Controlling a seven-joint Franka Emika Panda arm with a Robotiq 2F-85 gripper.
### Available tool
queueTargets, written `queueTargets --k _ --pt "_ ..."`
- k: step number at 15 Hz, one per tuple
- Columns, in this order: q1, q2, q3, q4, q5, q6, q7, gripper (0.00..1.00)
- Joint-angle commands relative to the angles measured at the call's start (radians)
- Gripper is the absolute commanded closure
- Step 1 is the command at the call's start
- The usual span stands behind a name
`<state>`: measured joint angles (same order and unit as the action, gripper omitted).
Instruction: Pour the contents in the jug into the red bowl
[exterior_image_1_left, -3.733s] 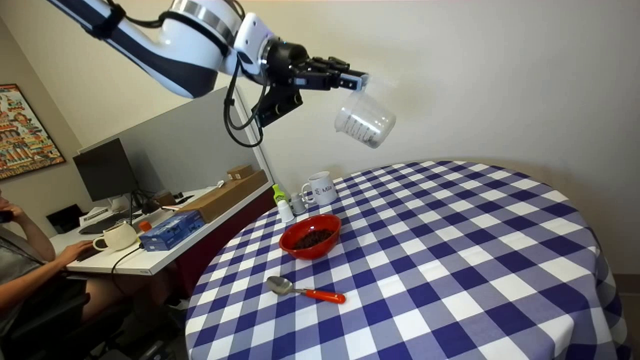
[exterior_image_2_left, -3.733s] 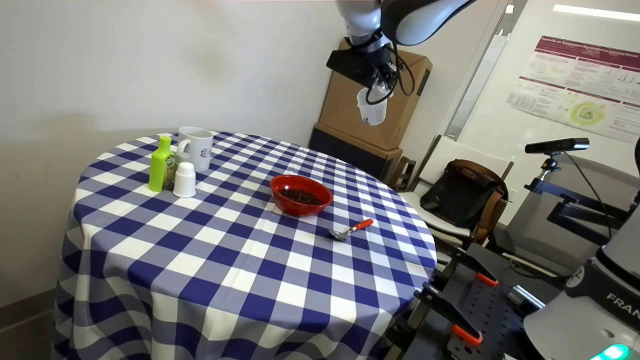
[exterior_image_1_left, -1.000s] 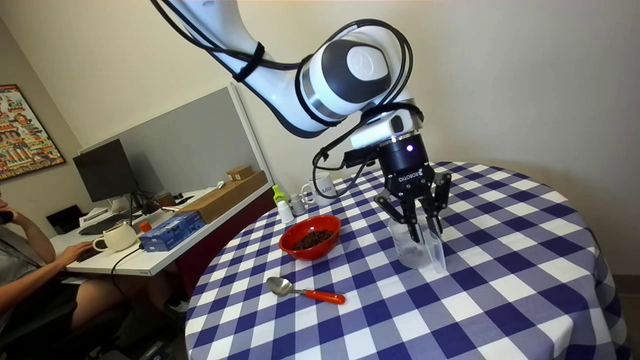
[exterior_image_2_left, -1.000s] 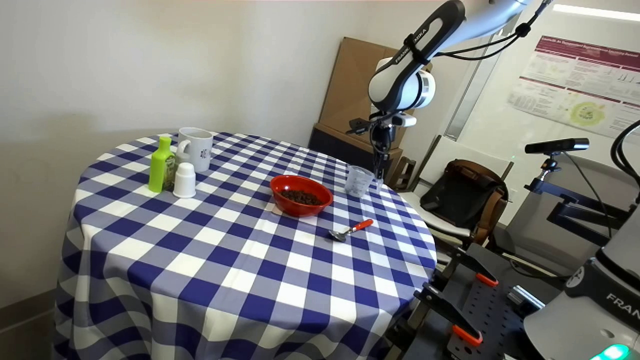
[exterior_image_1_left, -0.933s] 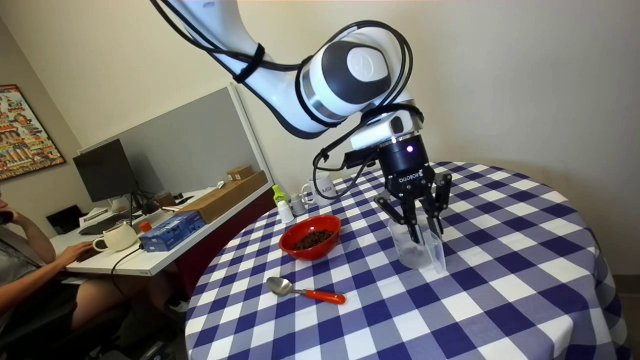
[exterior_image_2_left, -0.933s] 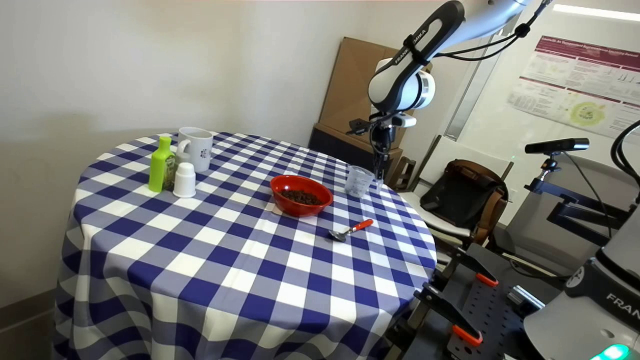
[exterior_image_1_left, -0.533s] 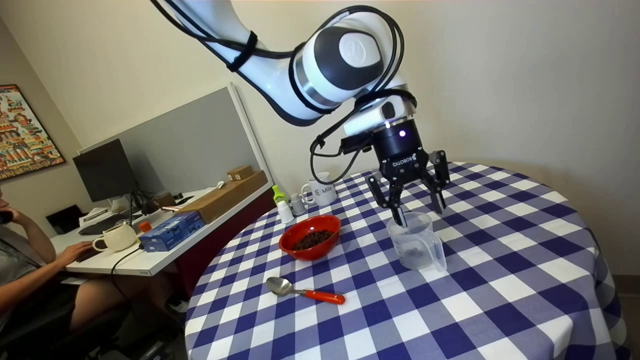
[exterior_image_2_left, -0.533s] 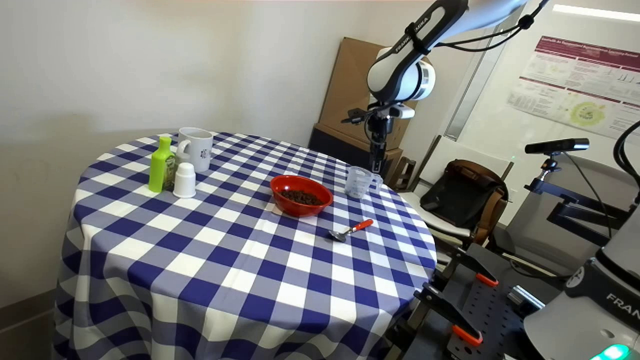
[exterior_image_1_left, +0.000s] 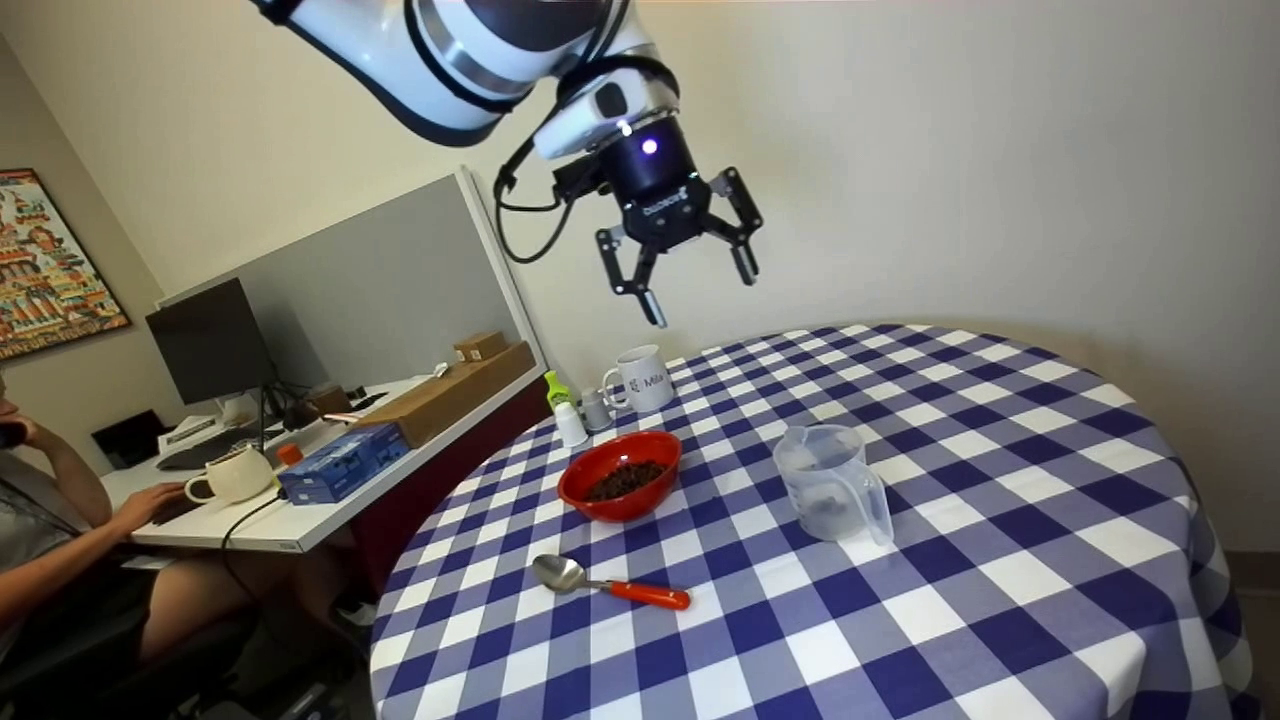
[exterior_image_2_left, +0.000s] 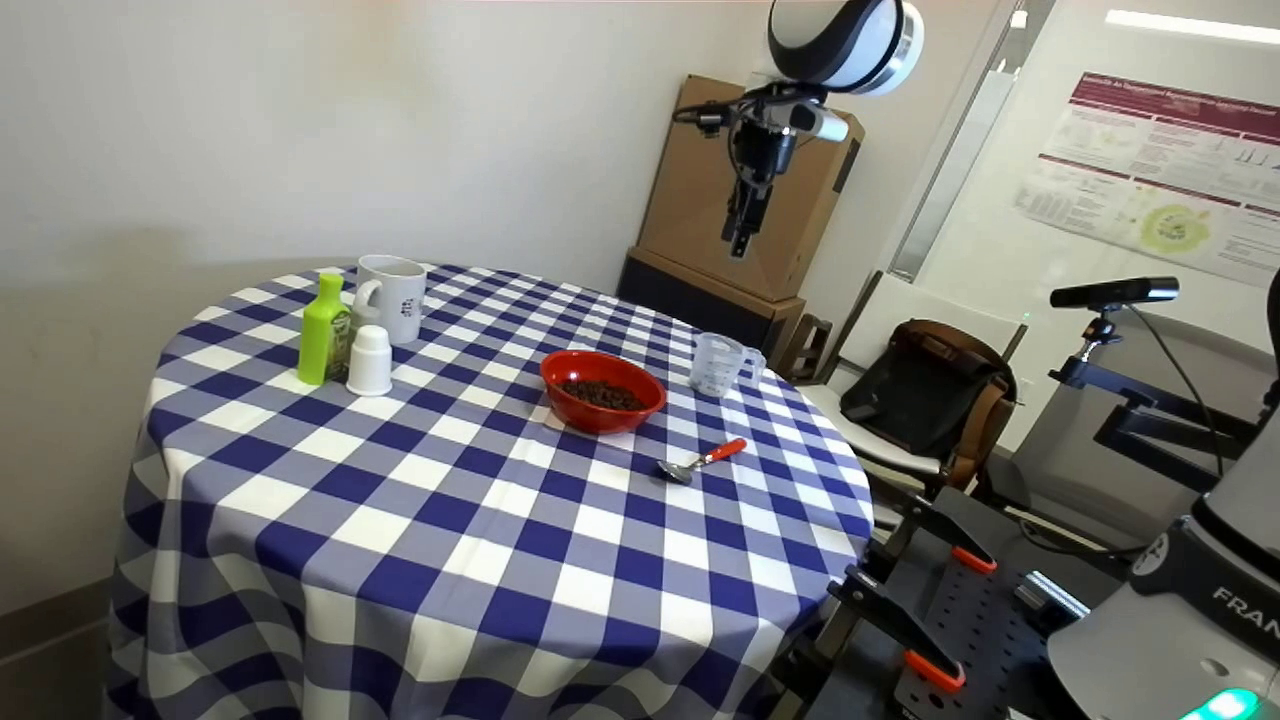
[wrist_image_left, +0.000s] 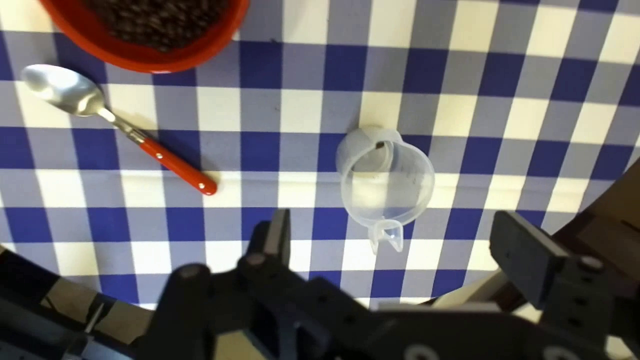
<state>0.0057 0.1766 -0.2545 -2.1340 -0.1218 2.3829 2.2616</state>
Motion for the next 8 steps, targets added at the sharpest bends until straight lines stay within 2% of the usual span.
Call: queueTargets --k 1,4,8 --pt "0.011 -0.226 0.096 -0.172 -0.012 -0.032 -0.092 0.0" --pt "0.025 -0.346 0.192 -0.232 0.035 -0.094 -0.178 0.0" --pt "0.044 -0.386 0.265 -0.21 0.117 -0.184 -0.36 0.0"
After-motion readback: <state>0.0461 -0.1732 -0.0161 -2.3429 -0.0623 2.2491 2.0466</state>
